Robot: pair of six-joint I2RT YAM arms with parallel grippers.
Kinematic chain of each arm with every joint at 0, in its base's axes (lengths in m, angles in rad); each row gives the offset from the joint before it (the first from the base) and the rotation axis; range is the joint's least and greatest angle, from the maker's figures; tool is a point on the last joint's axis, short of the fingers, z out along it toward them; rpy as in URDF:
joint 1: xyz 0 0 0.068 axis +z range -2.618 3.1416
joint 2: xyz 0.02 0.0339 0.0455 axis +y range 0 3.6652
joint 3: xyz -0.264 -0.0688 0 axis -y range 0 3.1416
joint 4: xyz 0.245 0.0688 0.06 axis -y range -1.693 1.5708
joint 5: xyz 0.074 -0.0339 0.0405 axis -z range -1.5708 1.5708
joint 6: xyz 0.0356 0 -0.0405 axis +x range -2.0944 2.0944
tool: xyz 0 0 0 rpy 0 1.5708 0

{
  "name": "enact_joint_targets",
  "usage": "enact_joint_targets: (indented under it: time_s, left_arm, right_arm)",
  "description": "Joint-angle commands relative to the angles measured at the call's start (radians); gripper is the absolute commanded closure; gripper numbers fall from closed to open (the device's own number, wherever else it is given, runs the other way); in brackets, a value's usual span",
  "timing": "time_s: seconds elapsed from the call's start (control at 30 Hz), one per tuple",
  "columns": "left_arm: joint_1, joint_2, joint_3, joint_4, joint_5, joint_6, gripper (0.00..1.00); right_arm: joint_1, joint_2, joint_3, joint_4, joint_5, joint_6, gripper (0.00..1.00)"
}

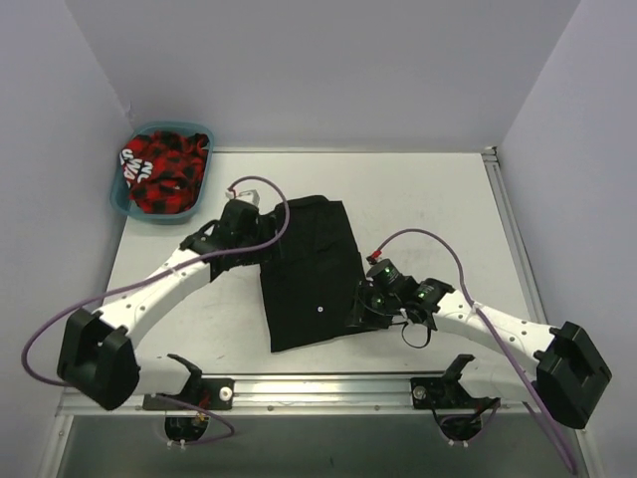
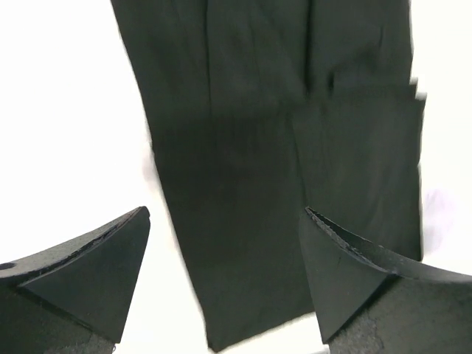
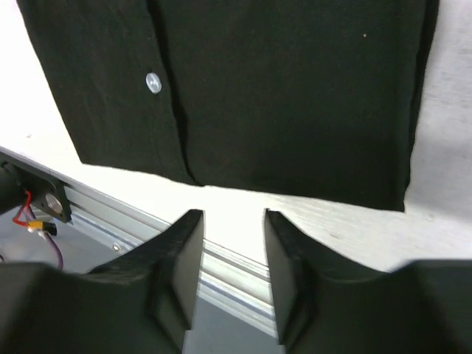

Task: Fold and stack the long sleeve shirts
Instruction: Fold the shirt

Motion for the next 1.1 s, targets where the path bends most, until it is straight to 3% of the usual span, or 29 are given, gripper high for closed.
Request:
enact_joint_targets:
  time_s: [0.0,0.1,0.2,0.37,0.53,0.67,0.8,0.9,1.07]
  left_arm:
    - [0.049,0.141,0.149,0.057,0.064,0.044,0.12]
    - [0.006,0.146,0.113,0.110,0.148,-0.017,0.13]
    - [-0.049,0.090,-0.024,0.190,0.133,-0.054,0.13]
    - [-0.083,0.025,-0.153,0.230,0.173,-0.146,0.18]
    - [-0.276,-0.110,-0.285,0.257,0.170,-0.223,0.23]
    - [-0.353,-0.177,-0.394,0.374,0.230,-0.351,0.38]
    - [-0.392,-0.130,-0.426,0.400,0.199,-0.365,0.58]
    - [-0.399,-0.056,-0.412,0.446,0.215,-0.359,0.65]
    - [-0.421,0.059,-0.389,0.463,0.222,-0.364,0.67]
  right_arm:
    - [0.014,0.031,-0.025,0.096,0.053,0.104,0.65]
    - [0.014,0.029,-0.082,0.232,0.015,0.123,0.67]
    - [0.016,0.044,-0.124,0.361,-0.046,0.127,0.67]
    - [-0.003,0.112,-0.160,0.409,-0.060,0.140,0.69]
    - [-0.024,0.118,-0.174,0.478,-0.114,0.130,0.73]
    - [-0.012,0.106,-0.132,0.452,-0.154,0.074,0.77]
    - [-0.004,0.118,-0.123,0.440,-0.181,0.075,0.84]
    - [-0.004,0.150,-0.119,0.446,-0.206,0.069,0.89]
    - [0.000,0.218,-0.108,0.446,-0.240,0.071,0.93]
